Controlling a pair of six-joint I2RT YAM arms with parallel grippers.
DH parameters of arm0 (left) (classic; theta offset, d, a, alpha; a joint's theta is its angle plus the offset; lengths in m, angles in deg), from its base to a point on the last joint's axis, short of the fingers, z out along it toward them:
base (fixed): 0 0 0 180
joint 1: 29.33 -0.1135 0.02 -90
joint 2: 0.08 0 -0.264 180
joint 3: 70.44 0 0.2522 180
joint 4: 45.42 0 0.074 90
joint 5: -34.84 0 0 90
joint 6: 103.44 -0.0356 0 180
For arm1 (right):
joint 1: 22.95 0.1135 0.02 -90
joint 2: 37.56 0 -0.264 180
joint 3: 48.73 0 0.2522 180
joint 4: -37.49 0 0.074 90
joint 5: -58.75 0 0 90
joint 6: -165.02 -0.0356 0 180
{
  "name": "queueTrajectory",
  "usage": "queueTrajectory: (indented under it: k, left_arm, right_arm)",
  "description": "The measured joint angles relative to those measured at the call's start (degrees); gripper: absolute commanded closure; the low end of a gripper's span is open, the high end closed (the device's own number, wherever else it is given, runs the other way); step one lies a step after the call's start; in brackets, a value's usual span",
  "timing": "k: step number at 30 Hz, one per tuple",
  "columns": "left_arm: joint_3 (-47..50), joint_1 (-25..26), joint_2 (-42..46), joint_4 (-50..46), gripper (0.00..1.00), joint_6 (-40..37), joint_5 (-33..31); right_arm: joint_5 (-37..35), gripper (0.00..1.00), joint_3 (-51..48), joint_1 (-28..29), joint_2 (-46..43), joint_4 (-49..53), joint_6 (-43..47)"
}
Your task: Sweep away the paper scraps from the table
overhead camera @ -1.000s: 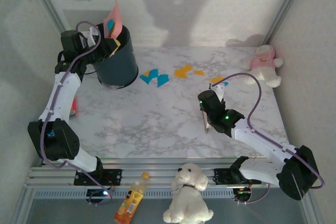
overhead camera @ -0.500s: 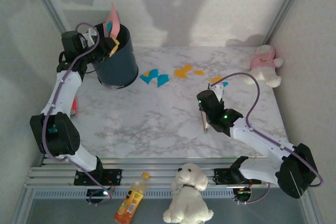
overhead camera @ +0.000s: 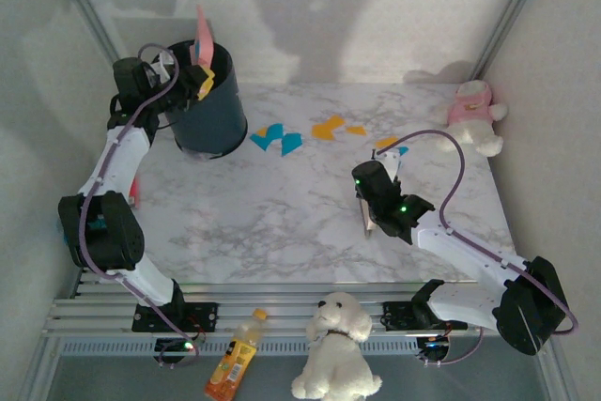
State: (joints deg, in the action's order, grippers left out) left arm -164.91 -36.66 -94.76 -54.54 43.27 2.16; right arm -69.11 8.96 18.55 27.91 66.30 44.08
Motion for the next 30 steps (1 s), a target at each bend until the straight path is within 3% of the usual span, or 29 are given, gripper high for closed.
queueTrajectory:
  k: [10, 30]
  left_arm:
    - [2.01, 0.00, -0.31, 8.33, 1.00, 7.08, 1.42]
    - [10.88, 0.00, -0.74, 32.65, 1.00, 30.69, 0.98]
  right_arm:
    - [-0.02, 1.00, 0.00, 0.00, 0.00, 0.02, -0.02]
    - [-0.02, 1.00, 0.00, 0.00, 0.00, 0.11, -0.42]
